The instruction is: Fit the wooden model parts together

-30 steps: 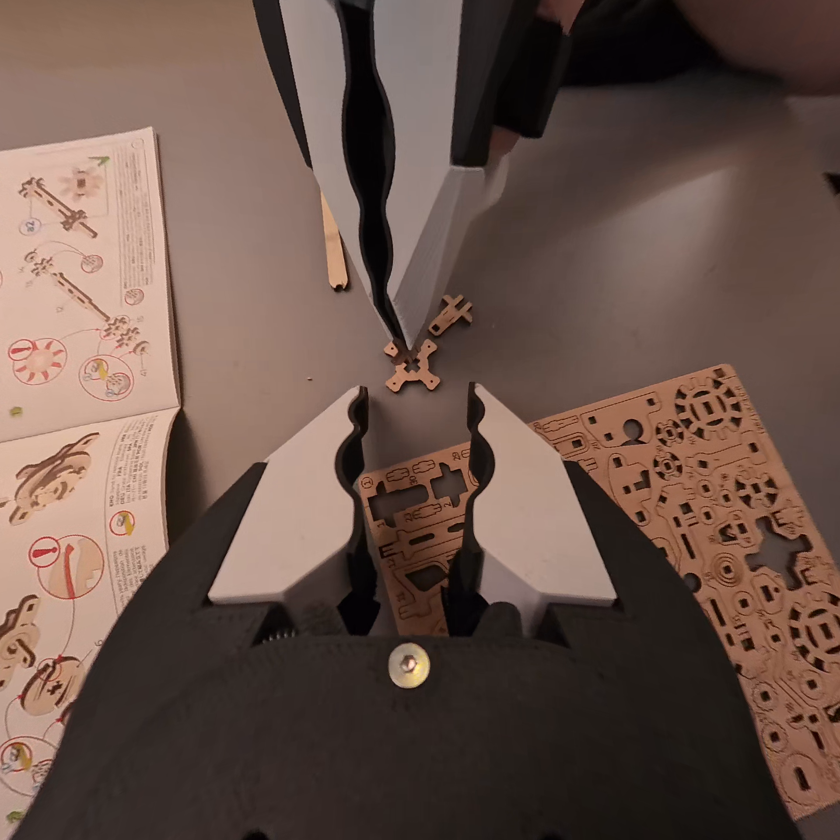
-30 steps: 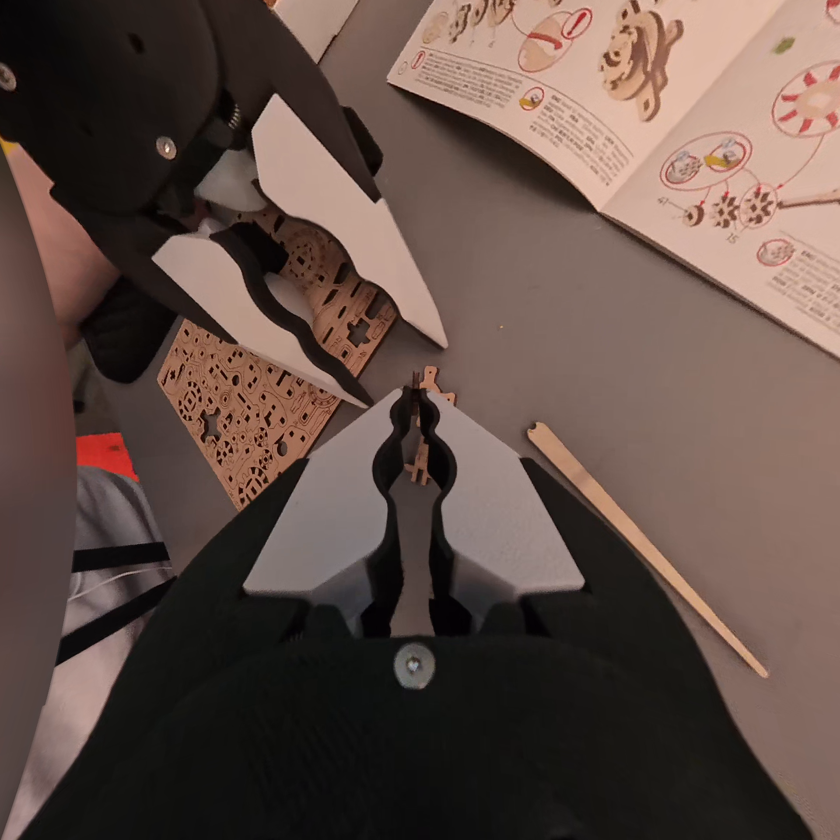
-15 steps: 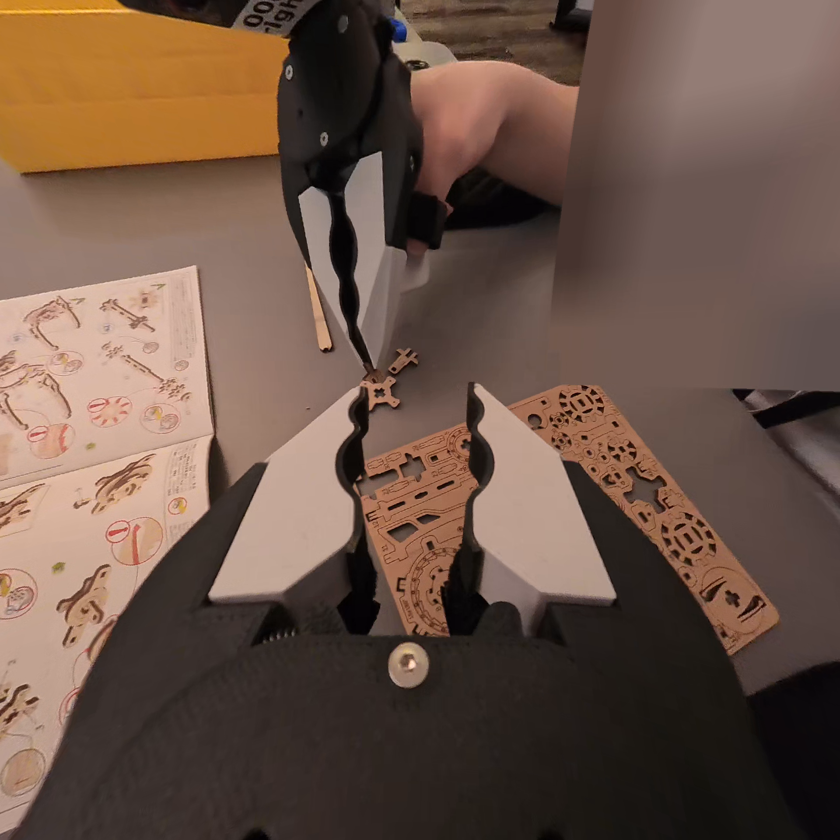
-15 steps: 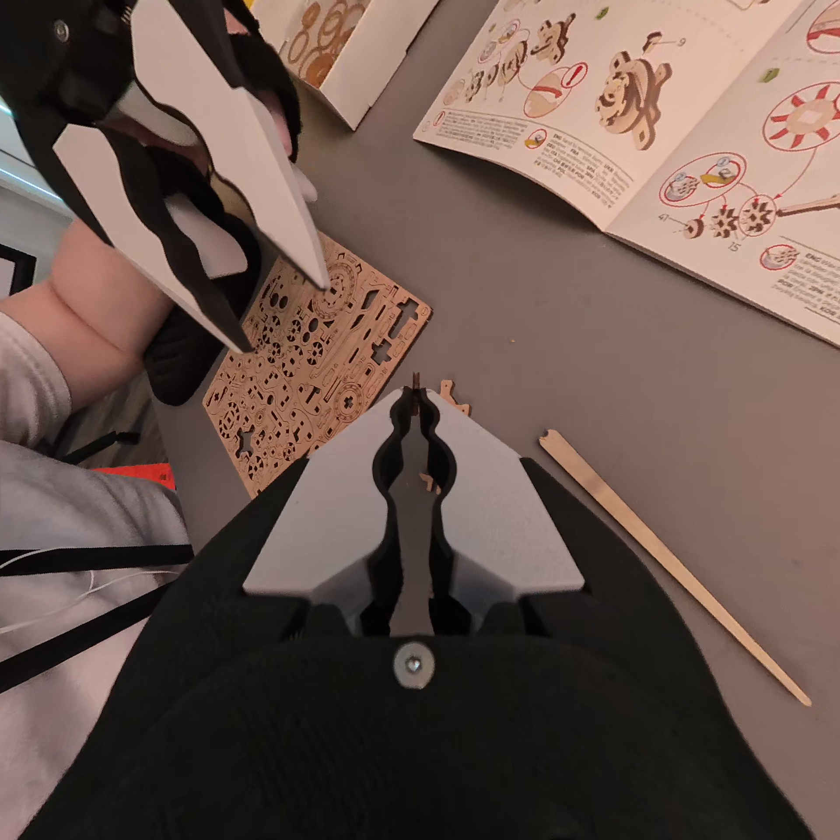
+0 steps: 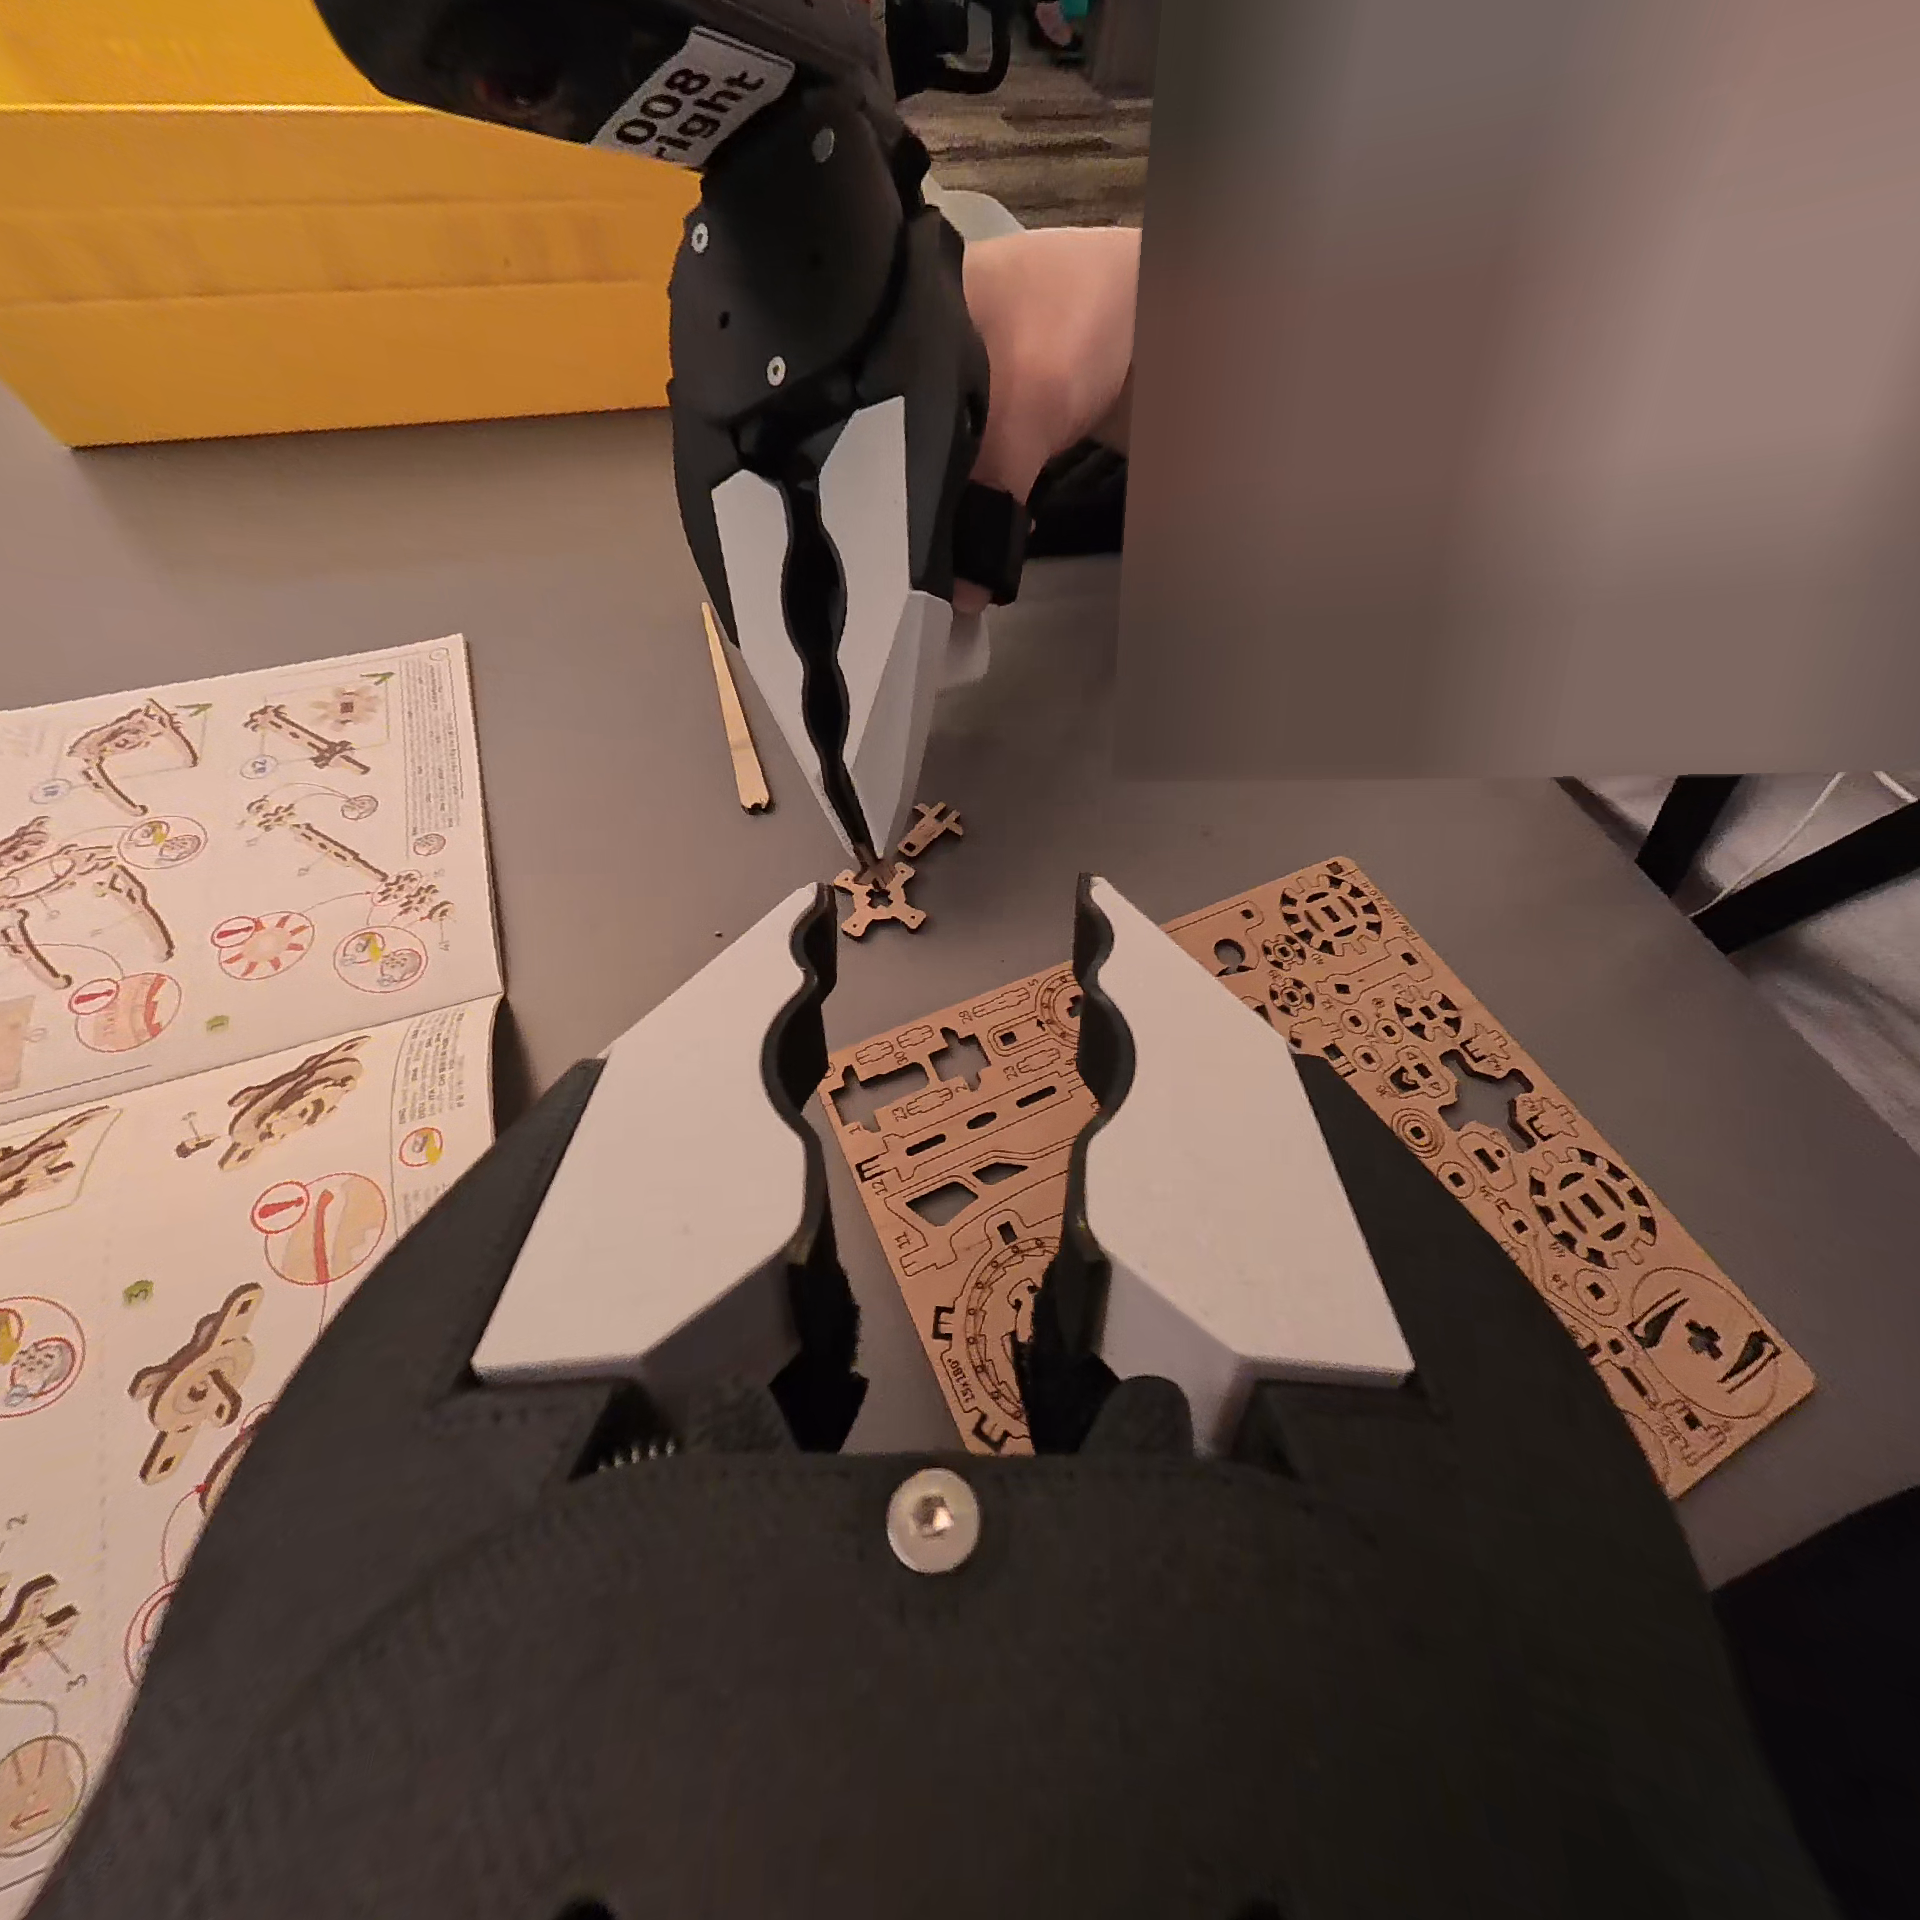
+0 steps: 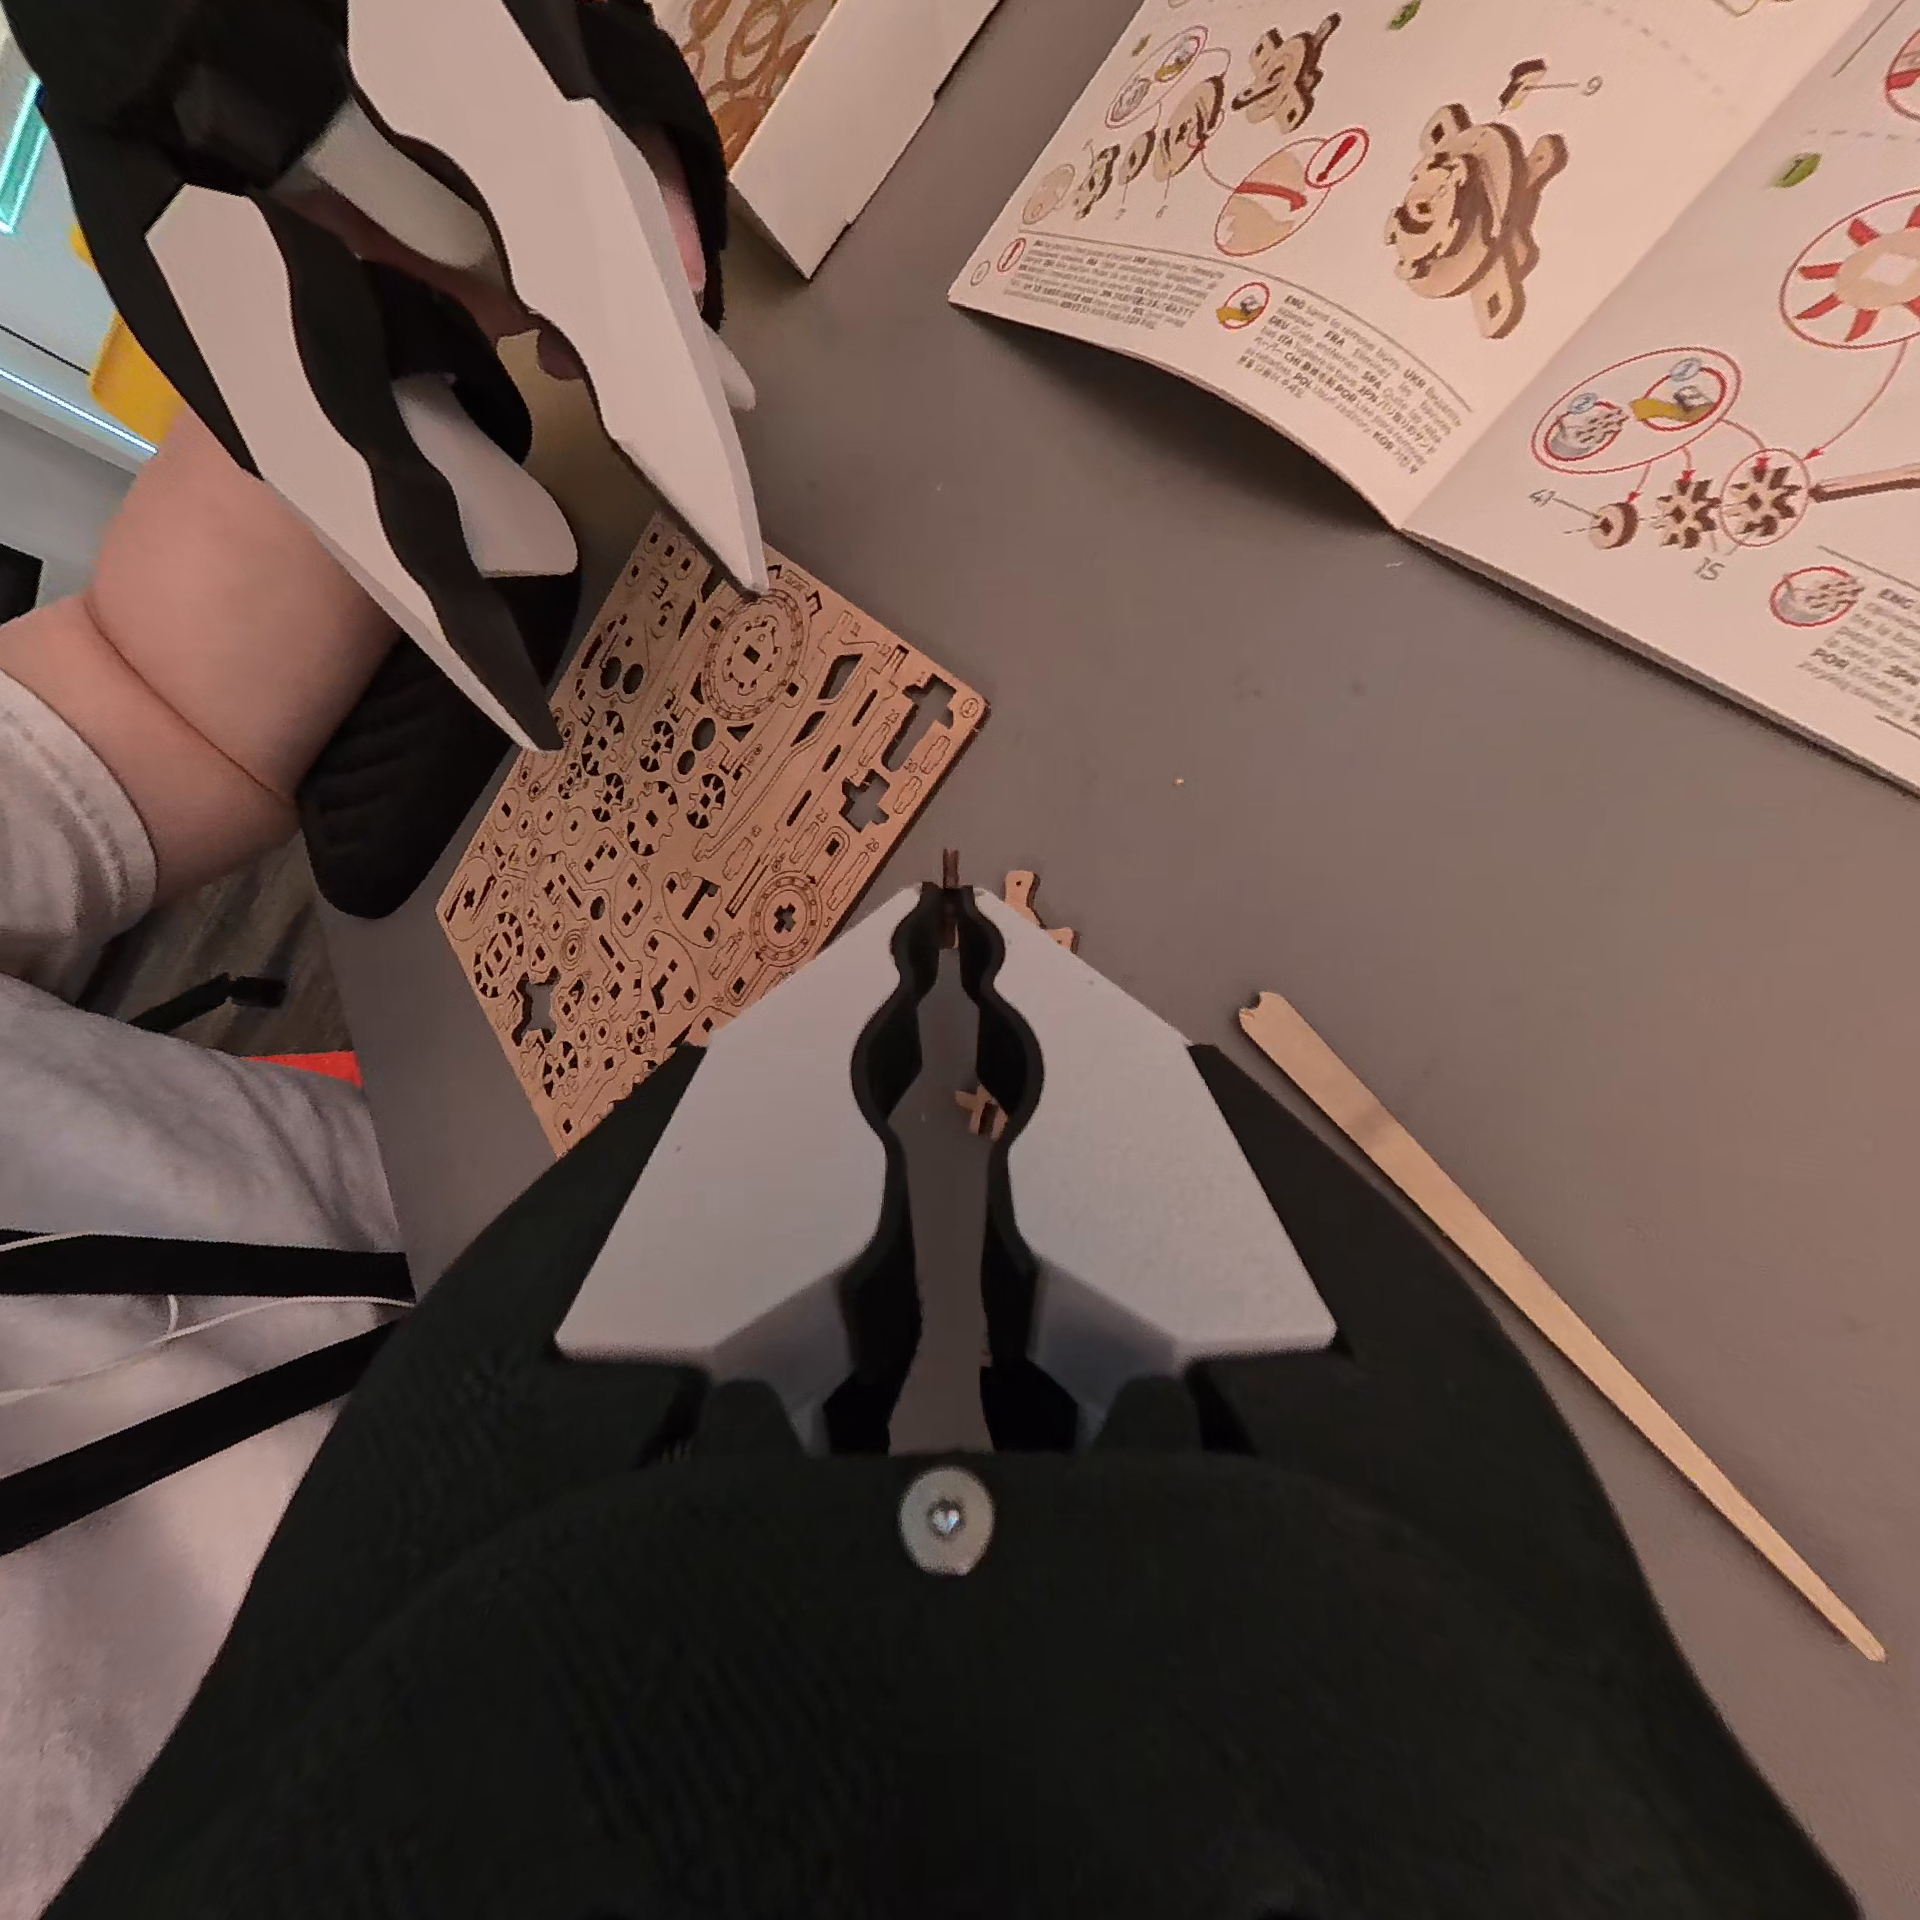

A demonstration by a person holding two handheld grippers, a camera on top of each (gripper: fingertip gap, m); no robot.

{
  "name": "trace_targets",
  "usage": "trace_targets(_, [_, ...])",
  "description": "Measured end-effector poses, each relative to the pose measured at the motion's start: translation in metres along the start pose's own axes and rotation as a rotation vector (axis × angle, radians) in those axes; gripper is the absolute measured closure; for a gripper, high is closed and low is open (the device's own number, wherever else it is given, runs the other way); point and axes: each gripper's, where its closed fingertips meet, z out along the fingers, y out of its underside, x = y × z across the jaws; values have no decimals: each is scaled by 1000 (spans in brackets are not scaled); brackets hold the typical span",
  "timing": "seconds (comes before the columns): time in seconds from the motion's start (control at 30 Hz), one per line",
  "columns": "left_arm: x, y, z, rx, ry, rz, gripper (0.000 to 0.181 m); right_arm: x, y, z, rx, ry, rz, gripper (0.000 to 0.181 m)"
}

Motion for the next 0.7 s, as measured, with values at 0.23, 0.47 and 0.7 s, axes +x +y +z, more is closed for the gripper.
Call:
trace_targets(0.23, [3, 6, 4, -19, 29, -16, 134, 3, -2, -4, 14, 14, 4, 180])
trace_targets(0.47, [4, 9, 5, -32, 44, -24, 136, 3, -3, -5, 18, 15, 11, 180])
trace_targets(0.7, [5, 14, 7, -51, 55, -29, 138, -9, -19, -12, 123, -131, 82, 180])
